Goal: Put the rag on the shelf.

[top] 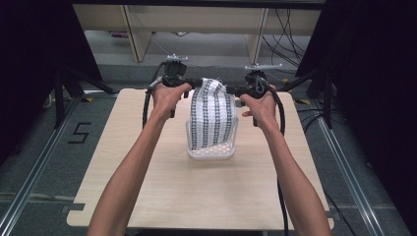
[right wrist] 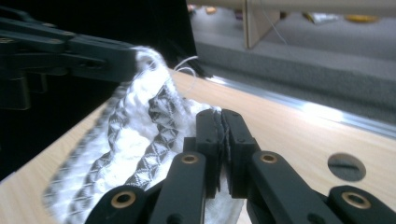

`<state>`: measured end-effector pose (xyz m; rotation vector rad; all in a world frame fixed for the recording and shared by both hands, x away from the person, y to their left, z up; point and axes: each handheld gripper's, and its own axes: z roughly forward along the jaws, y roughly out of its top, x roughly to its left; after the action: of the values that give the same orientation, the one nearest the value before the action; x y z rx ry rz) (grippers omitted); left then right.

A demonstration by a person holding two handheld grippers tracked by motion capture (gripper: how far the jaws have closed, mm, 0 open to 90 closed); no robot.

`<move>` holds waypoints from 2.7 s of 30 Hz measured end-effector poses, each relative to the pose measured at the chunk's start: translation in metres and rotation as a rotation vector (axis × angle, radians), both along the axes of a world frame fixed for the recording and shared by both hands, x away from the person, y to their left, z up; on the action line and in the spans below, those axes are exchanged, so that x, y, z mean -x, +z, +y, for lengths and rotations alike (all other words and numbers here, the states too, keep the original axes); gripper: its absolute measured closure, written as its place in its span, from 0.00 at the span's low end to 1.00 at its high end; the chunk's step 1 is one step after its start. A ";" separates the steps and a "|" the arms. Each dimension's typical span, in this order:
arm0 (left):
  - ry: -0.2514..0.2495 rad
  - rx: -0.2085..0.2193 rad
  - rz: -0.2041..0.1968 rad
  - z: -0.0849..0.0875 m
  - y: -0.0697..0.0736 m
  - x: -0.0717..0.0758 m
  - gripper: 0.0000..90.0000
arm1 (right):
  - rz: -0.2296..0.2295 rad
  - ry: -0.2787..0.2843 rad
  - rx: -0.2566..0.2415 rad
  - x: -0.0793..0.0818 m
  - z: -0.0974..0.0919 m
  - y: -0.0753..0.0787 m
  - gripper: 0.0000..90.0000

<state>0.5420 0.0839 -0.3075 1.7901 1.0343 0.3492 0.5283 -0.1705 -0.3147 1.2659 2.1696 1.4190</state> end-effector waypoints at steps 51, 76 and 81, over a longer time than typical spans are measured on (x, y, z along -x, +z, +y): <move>-0.003 0.001 0.125 0.057 -0.022 0.043 0.45 | 0.049 0.026 0.056 0.010 -0.018 -0.005 0.60; -0.064 -0.021 0.069 0.085 -0.017 0.110 0.23 | -0.025 0.057 0.040 0.058 -0.039 0.007 0.40; -0.073 -0.038 0.054 0.087 -0.019 0.120 0.23 | -0.034 0.067 0.038 0.066 -0.040 0.007 0.39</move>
<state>0.4221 0.1712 -0.3261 1.8754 1.0027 0.2783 0.4621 -0.2102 -0.3073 1.1575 2.2252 1.4072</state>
